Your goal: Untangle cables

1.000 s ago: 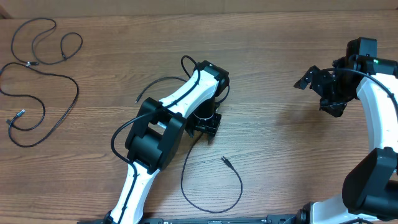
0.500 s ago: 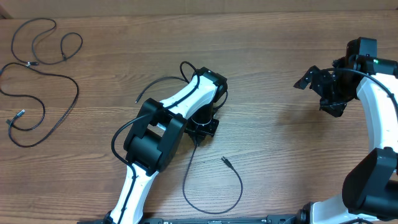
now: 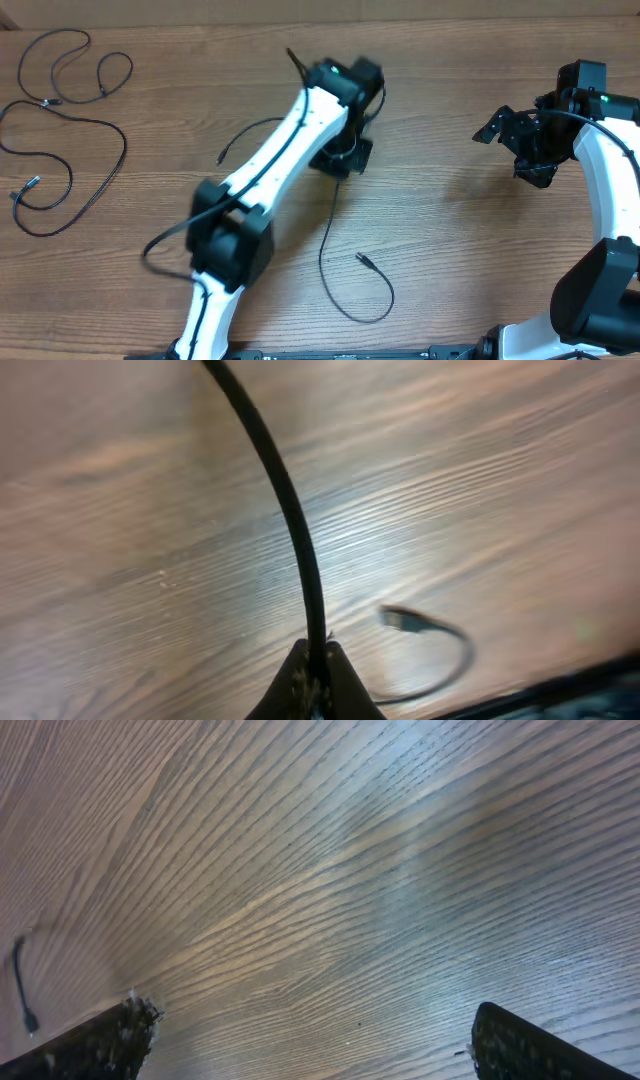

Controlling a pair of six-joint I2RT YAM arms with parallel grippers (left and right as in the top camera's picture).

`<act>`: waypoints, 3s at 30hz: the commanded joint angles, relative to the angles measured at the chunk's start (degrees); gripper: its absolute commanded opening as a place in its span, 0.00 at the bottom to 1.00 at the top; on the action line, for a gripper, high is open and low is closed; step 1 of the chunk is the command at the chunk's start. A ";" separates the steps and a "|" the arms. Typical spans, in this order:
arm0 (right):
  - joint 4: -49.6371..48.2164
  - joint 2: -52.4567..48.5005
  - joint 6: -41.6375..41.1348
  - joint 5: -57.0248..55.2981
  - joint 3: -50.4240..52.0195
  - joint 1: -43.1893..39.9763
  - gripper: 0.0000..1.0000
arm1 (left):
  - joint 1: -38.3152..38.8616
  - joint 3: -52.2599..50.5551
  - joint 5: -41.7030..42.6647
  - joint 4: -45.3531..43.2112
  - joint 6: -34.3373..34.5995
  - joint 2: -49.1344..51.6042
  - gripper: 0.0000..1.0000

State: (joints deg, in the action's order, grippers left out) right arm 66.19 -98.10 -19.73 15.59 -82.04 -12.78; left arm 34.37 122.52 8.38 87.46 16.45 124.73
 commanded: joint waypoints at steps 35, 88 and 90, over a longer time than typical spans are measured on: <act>-0.13 0.35 -0.35 -0.59 -0.52 -0.48 1.00 | -7.67 -2.14 -11.72 9.35 37.57 -30.91 0.04; -0.15 0.35 -0.37 -0.59 -0.52 -0.48 1.00 | -91.34 -38.49 -9.68 -7.19 23.02 -30.67 0.04; -0.13 0.35 -0.35 -0.59 -0.52 -0.48 1.00 | -92.56 -40.30 -12.31 -11.45 22.99 -30.67 0.04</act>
State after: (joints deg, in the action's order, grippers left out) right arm 66.22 -98.10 -19.75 15.59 -82.04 -12.91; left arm -56.73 84.36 1.98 79.13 37.78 94.52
